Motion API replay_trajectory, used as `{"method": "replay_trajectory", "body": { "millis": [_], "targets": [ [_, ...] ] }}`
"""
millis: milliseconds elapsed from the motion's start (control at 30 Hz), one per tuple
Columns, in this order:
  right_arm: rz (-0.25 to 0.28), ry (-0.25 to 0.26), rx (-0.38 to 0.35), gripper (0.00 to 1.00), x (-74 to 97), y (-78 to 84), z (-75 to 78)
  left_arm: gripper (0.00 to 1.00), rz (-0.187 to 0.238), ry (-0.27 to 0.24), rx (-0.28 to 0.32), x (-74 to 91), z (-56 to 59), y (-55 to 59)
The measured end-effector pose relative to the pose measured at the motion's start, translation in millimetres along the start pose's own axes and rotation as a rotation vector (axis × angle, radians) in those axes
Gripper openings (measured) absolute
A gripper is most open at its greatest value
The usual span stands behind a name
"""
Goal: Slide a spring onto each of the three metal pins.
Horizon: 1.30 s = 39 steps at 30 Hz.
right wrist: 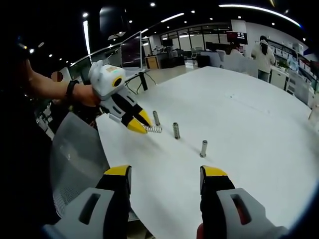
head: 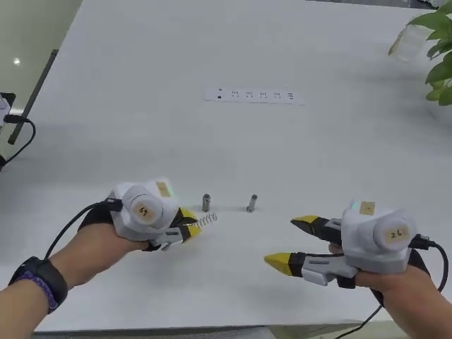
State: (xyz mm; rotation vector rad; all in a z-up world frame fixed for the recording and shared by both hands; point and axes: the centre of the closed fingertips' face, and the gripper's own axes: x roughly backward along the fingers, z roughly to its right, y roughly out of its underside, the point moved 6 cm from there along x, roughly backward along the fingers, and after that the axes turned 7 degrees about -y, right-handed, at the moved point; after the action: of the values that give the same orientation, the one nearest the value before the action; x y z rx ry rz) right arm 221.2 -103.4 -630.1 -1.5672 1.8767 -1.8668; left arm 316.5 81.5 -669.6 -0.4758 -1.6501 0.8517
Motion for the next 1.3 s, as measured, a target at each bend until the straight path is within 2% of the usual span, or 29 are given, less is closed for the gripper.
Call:
{"method": "replay_trajectory", "body": {
  "millis": [267,500,667,1167,1300],
  "targets": [
    [0.0,-0.039,0.021,0.52,-8.3,-7.6,-5.1,0.02,0.021,-0.029,0.004,16.9,0.7,-1.6],
    [-0.006,-0.082,0.049,0.5,-17.1,-14.7,-12.4,0.02,0.062,-0.049,0.019,31.7,4.8,-10.1],
    [-0.006,-0.11,0.072,0.48,-23.2,-21.5,-16.2,0.02,0.074,-0.056,0.017,38.6,7.8,-11.7],
    [-0.005,-0.213,0.14,0.41,-44.9,-42.8,-28.9,0.02,0.11,-0.033,-0.025,50.9,25.4,-23.1],
    [0.006,-0.242,0.14,0.39,-48.9,-48.4,-30.1,0.02,0.108,-0.021,-0.042,51.1,31.8,-23.9]
  ]
}}
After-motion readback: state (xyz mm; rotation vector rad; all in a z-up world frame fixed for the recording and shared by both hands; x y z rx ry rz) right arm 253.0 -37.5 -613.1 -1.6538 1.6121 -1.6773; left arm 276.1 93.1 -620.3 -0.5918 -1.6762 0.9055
